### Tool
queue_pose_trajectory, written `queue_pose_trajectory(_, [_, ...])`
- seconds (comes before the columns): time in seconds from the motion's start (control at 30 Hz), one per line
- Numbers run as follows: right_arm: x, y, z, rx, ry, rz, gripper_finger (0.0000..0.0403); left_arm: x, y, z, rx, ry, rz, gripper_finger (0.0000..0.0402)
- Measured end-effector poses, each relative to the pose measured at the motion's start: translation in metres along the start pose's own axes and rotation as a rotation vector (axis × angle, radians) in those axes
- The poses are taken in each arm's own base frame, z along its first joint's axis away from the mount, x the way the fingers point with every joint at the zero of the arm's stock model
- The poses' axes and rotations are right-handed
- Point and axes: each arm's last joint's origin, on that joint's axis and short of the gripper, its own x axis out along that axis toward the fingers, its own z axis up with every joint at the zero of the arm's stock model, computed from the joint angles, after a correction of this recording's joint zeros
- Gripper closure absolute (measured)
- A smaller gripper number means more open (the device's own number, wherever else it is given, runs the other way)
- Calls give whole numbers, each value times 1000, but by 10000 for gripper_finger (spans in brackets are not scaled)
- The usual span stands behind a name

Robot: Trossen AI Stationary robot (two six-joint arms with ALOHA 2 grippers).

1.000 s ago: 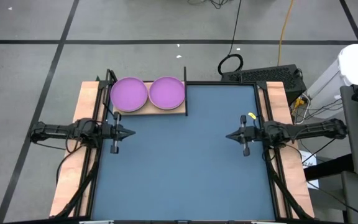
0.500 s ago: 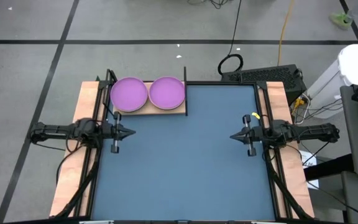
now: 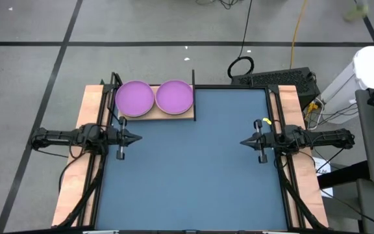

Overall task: Place and stack plates onto a shelf
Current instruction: Return to Home Position

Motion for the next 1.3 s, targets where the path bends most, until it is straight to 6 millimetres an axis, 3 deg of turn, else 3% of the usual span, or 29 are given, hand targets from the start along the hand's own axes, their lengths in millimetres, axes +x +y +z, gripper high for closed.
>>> queue_pose_trajectory(1.3, [0,0,1,7,-7,-2,403,0,0,0,-38,4,1,400])
